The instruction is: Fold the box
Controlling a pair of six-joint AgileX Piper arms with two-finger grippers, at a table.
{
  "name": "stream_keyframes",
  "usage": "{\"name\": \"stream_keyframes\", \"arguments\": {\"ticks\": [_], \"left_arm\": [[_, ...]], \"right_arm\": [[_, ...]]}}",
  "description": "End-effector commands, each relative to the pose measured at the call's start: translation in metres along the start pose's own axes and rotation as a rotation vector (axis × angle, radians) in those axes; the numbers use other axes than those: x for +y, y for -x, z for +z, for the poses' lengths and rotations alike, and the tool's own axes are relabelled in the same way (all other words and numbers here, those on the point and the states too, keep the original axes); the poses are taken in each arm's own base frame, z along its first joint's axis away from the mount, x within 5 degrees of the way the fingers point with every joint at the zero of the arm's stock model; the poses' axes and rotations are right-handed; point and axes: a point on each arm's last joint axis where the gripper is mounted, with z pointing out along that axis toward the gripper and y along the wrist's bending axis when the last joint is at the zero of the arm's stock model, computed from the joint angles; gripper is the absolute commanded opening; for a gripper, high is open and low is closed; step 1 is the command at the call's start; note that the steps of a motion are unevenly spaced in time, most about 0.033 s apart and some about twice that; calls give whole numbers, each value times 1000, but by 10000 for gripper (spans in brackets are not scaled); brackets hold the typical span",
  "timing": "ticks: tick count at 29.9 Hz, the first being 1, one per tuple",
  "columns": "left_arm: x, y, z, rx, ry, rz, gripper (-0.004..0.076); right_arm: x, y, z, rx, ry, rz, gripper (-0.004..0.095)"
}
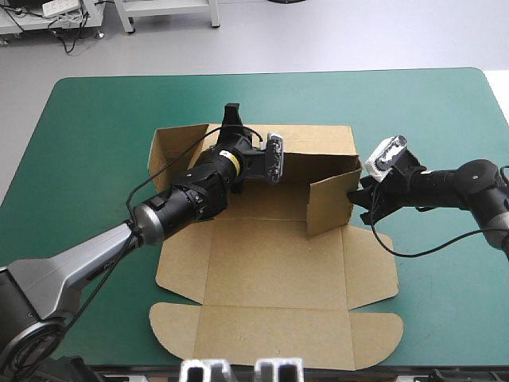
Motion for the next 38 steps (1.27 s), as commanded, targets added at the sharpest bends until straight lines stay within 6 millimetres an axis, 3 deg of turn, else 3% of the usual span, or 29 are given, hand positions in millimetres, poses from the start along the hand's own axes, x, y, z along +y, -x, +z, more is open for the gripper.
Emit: {"name": "stream_keyframes", "arguments": {"ticks": [1, 17, 20, 23, 24, 29, 32, 38], "left_arm": [[2, 2, -6, 2, -12, -73, -10], [2, 2, -6, -4, -10, -73, -10], [2, 2, -6, -4, -10, -73, -10], [3, 2, -6, -6, -9, -71, -10], [3, 2, -6, -5, -7, -67, -10], [2, 1, -6, 6, -10, -70, 4], [2, 1, -6, 10, -11, -70, 74], [2, 5, -6, -34, -18, -131, 410]], "right_arm": [[5, 10, -6, -48, 42, -3, 472], [-19, 7, 37, -197, 100, 200, 458], [-24, 8, 39, -223, 63, 238, 321], [-27, 9, 39, -237, 40, 229, 32], [-27, 9, 39, -241, 39, 230, -21], [-26, 9, 39, -242, 48, 218, -3], [-26, 9, 39, -242, 48, 218, -4], [-26, 9, 39, -242, 44, 218, -3]]}}
